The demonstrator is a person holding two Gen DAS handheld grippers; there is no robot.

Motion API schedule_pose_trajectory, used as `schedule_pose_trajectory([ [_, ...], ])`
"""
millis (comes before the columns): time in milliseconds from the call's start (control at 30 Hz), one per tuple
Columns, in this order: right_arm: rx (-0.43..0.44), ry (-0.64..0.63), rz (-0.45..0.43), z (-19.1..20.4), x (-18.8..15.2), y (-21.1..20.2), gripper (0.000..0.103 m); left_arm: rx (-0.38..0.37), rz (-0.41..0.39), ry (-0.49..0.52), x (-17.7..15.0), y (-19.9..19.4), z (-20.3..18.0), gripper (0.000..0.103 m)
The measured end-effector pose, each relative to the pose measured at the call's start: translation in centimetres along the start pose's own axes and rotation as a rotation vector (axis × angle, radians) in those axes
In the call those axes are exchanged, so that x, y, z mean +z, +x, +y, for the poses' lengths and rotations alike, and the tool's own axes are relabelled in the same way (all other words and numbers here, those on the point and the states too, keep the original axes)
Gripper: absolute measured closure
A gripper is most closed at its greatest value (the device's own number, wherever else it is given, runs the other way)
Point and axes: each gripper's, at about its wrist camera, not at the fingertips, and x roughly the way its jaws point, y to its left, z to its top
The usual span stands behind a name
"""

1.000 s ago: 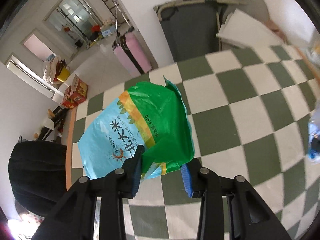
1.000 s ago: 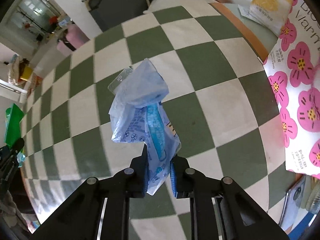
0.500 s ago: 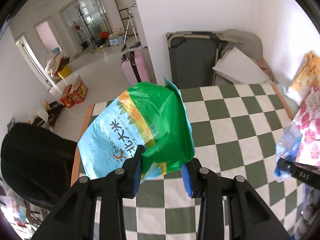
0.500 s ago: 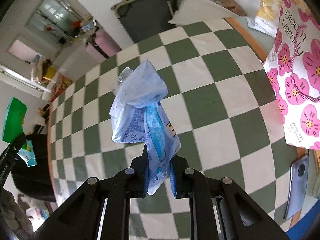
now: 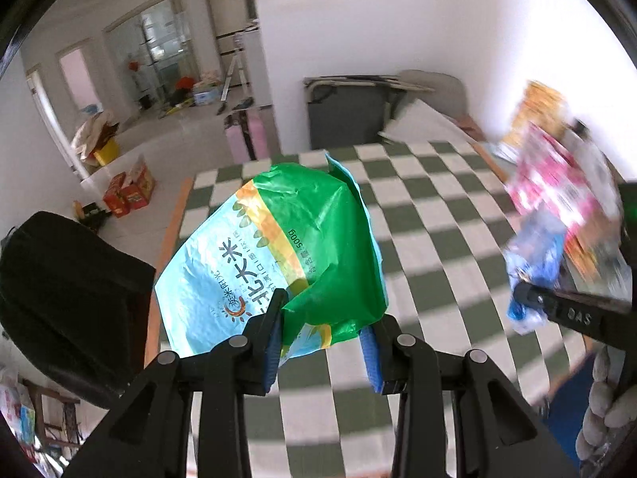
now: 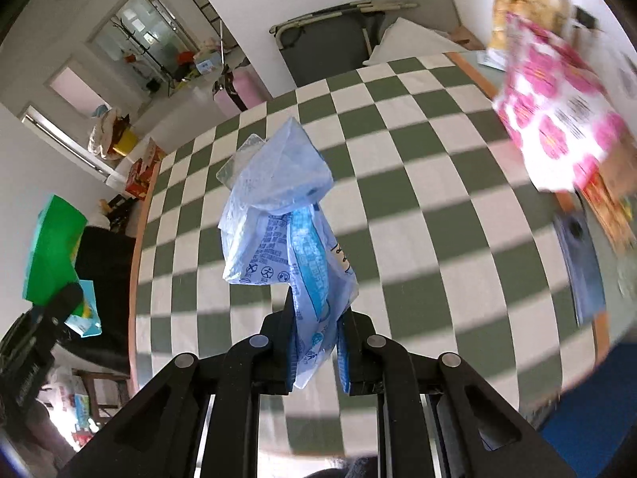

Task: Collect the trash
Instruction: 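Carry the rice bag and plastic bag down over the bin, then open both tools to drop the rice bag and plastic bag into the bin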

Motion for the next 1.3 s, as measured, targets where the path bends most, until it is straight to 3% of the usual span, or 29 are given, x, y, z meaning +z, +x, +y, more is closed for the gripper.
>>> schedule_pose_trajectory([
  [200, -0.027, 0.077, 0.022, 0.3, -12.6, -4.5, 0.087, -0.082, 0.057, 0.061, -8.9, -5.2, -0.3, 0.072],
  [400, -0.049, 0.137, 0.118, -0.9, -23.5, -5.0, 0.087, -0.129, 0.200, 0.070, -16.8, -5.0, -1.1, 0.072],
  [500, -0.059, 0.170, 0.190, -2.1, -27.9, -3.3, 0.087, -0.185, 0.313, -0.010, -21.2, -2.7, -0.8, 0.072],
  [700, -0.069, 0.221, 0.341, -6.0, -35.3, 3.5, 0.087, -0.262, 0.603, -0.308, -31.3, 6.8, 1.3, 0.072],
  [800, -0.055, 0.251, 0.409, -8.4, -38.3, 9.2, 0.087, -0.273, 0.677, -0.431, -34.9, 11.5, 2.0, 0.072],
  [967, -0.013, 0.274, 0.511, -10.8, -42.1, 18.9, 0.087, -0.330, 0.730, -0.646, -39.4, 20.3, 2.7, 0.072],
  [1067, -0.002, 0.269, 0.551, -11.7, -43.6, 24.3, 0.087, -0.337, 0.758, -0.696, -41.5, 25.7, 2.4, 0.072],
  [1300, 0.008, 0.234, 0.566, -12.8, -45.9, 33.6, 0.087, -0.360, 0.893, -0.656, -46.7, 34.9, 1.1, 0.067],
])
